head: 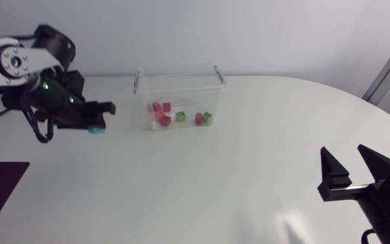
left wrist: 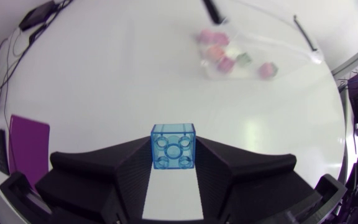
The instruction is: Place the duplo bricks in the container
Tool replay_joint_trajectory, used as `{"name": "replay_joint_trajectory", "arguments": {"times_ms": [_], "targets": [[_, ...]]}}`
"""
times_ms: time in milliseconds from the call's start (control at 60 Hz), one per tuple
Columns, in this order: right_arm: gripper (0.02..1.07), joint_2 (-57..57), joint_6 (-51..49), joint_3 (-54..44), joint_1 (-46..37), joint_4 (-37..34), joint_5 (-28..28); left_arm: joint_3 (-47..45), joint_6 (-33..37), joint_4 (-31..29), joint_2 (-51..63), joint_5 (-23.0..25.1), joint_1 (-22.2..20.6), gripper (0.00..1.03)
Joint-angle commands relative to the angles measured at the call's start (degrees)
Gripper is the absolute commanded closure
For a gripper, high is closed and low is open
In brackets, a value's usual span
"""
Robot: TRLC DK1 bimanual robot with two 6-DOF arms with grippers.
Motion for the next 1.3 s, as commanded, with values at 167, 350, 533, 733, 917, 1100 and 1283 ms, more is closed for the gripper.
{"name": "replay_joint_trajectory", "arguments": {"times_ms": [167,350,533,733,917,1100,1283], "targets": [[0.07,-0.3,-0.7,-1.7,-0.5,-0.6,-0.3,16.2,3.6,3.1,8.2,-0.1,-7.2,0.76],[0.07,-0.3,-0.7,-1.7,-0.5,-0.6,-0.3,20.7,5.8,18.8,15.4,0.0,-10.6,0.76],[0.07,-0.3,-0.7,-1.7,-0.5,-0.6,-0.3,28.6,6.1,18.4,24.1,0.7,-11.7,0.75],[0.07,-0.3,-0.7,-1.7,-0.5,-0.6,-0.3,33.6,3.6,16.1,31.3,0.6,-8.3,0.03],[0.07,-0.3,-0.7,-1.7,-0.5,-0.5,-0.3,35.9,3.6,13.7,31.8,-2.0,-6.9,0.03],[0.07,-0.3,-0.7,-1.7,-0.5,-0.6,-0.3,35.2,4.0,13.0,27.4,-4.0,-6.9,0.03],[0.07,-0.3,-0.7,-1.7,-0.5,-0.6,-0.3,31.5,5.8,12.7,21.9,-6.8,-7.2,0.03]]}}
